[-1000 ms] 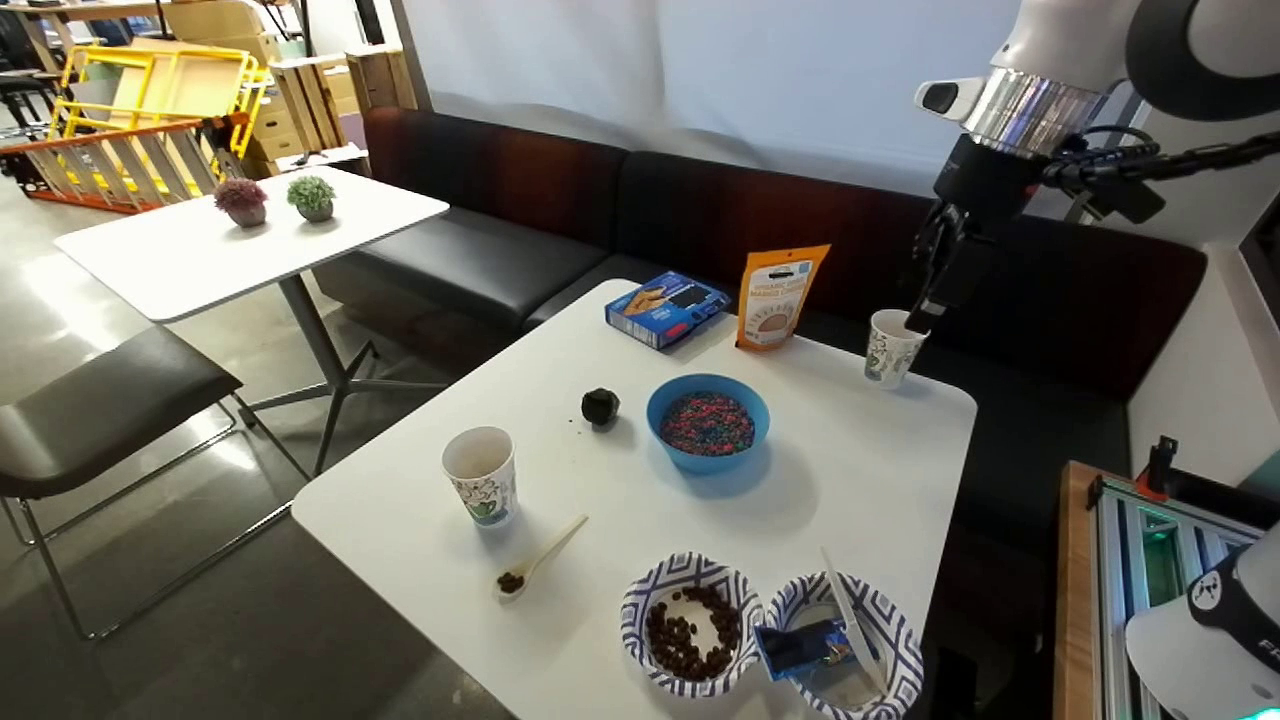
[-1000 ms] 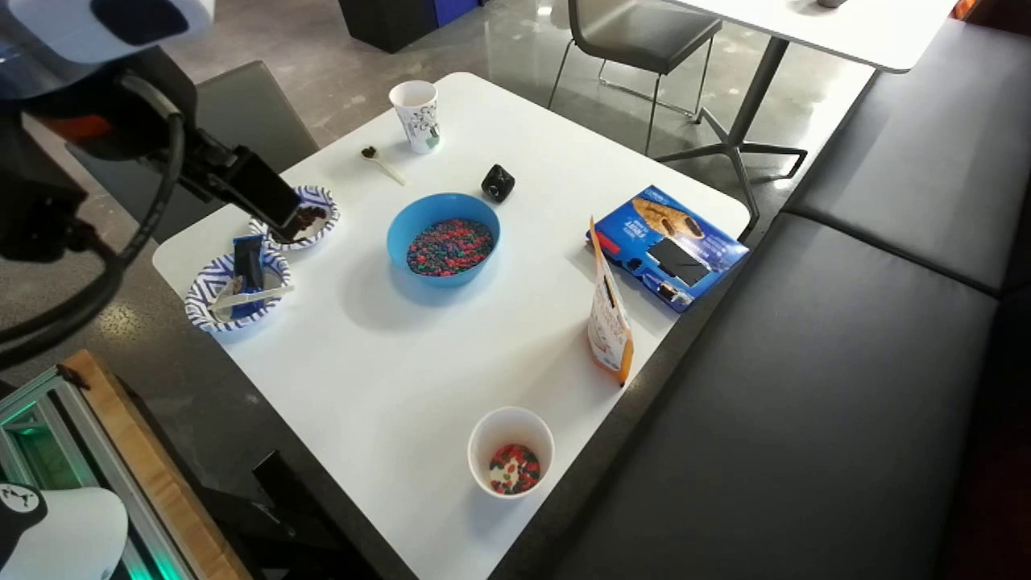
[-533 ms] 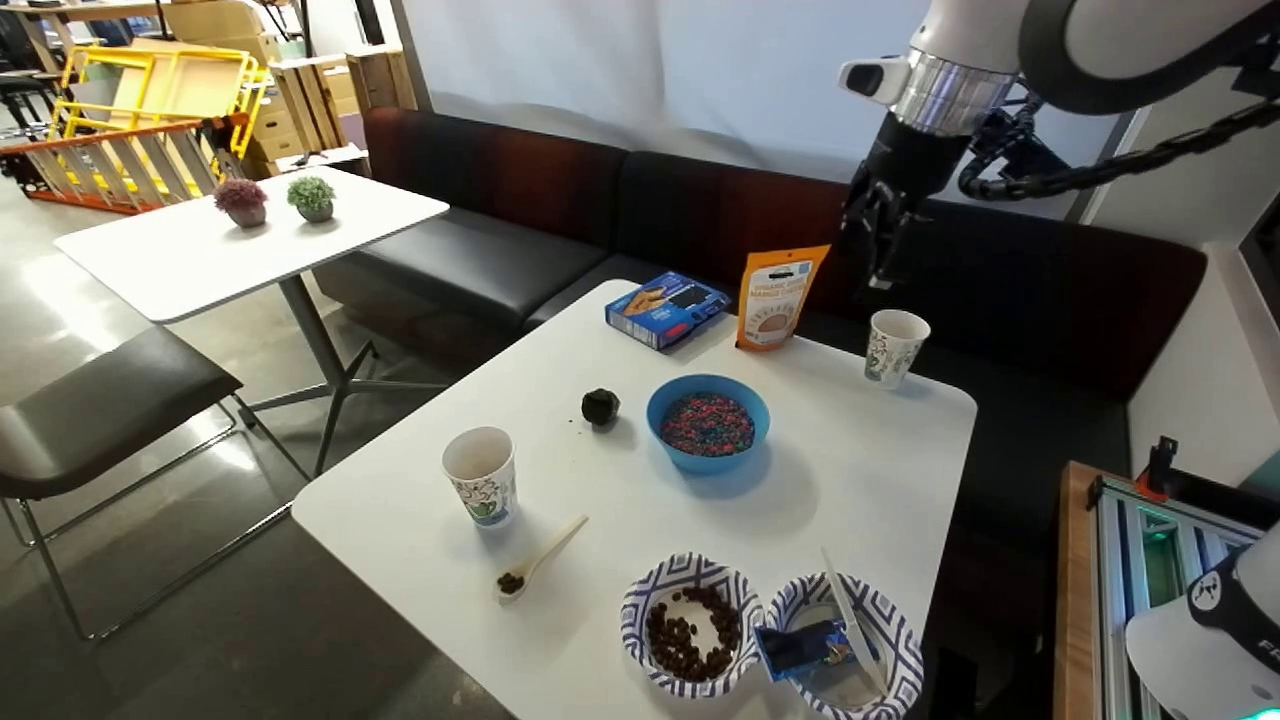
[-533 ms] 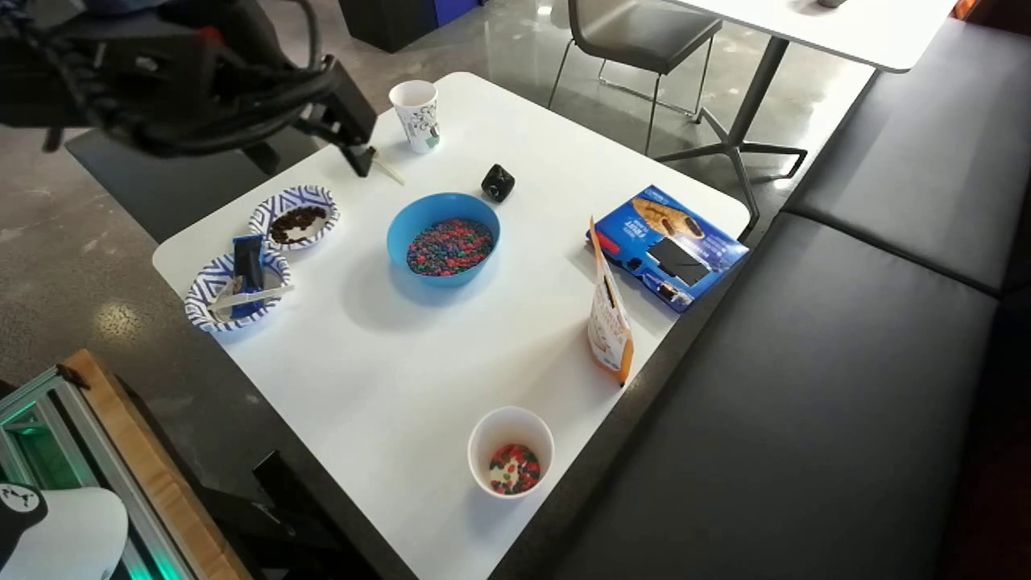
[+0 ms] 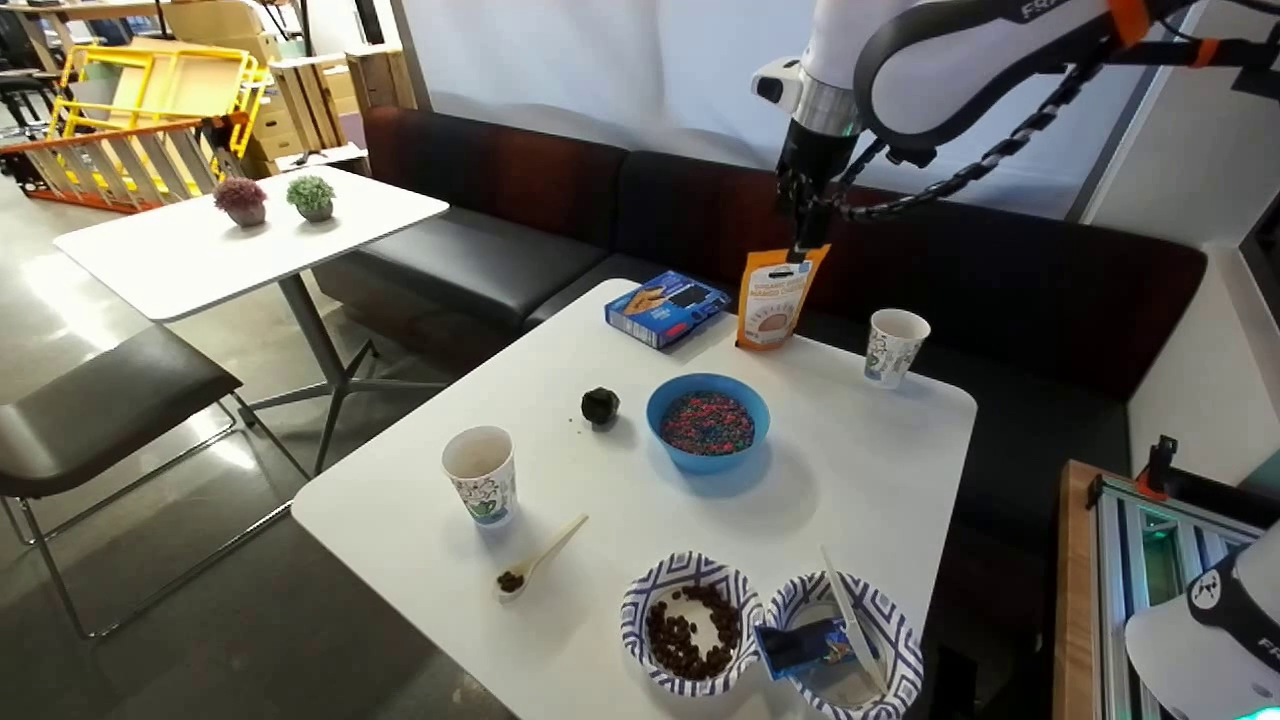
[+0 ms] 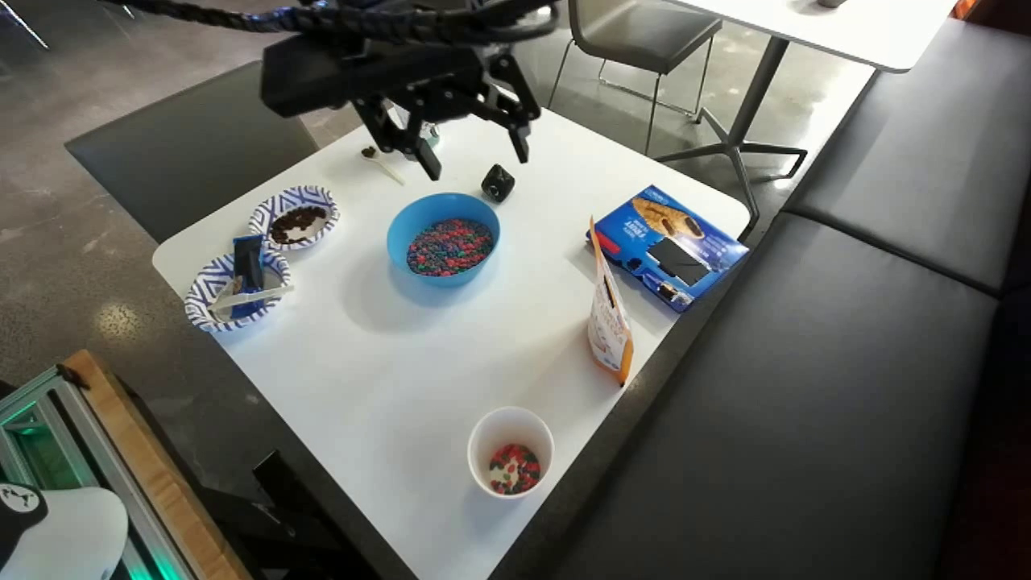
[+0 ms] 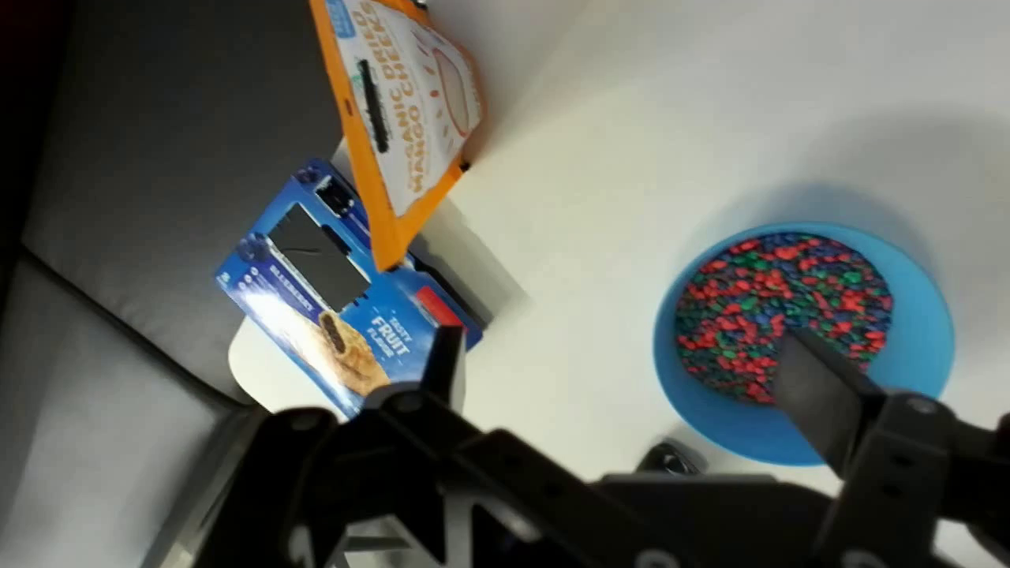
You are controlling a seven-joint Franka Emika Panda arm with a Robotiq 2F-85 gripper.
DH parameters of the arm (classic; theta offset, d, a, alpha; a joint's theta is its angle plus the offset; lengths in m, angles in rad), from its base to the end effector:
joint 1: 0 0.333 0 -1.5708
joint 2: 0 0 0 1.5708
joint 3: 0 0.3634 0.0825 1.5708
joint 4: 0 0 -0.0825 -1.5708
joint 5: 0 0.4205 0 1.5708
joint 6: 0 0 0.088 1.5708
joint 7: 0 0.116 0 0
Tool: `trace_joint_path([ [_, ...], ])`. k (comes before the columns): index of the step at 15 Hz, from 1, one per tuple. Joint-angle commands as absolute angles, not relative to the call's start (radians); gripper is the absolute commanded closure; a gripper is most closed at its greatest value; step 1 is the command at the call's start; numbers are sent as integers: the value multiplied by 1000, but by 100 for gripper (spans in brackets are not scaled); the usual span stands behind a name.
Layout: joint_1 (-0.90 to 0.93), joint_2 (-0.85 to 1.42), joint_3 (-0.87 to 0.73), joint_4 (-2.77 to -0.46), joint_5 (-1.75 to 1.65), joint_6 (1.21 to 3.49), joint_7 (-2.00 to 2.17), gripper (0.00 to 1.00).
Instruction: Move the white packet to the left
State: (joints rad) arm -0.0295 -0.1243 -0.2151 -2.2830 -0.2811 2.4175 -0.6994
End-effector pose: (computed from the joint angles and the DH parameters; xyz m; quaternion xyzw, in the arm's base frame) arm 0.5302 -0.1377 0.4483 0.9374 0.3107 0.0717 0.1403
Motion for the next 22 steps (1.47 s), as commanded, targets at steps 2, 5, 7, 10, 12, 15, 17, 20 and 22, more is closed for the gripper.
trace_joint_path([
  [2,-97,78,-199,-2098,-304,2364,-708,0],
  [5,-126,170,-193,-2015,-308,2353,-724,0],
  [7,-141,224,-189,-1964,-312,2339,-734,0],
  [10,-161,292,-179,-1902,-309,2324,-762,0],
  [12,-174,334,-171,-1865,-302,2313,-781,0],
  [15,-190,383,-163,-1831,-311,2320,-810,26],
  [17,-202,404,-152,-1820,-301,2316,-843,42],
  [20,-211,422,-144,-1812,-304,2316,-873,65],
  [22,-212,415,-141,-1815,-302,2310,-877,80],
])
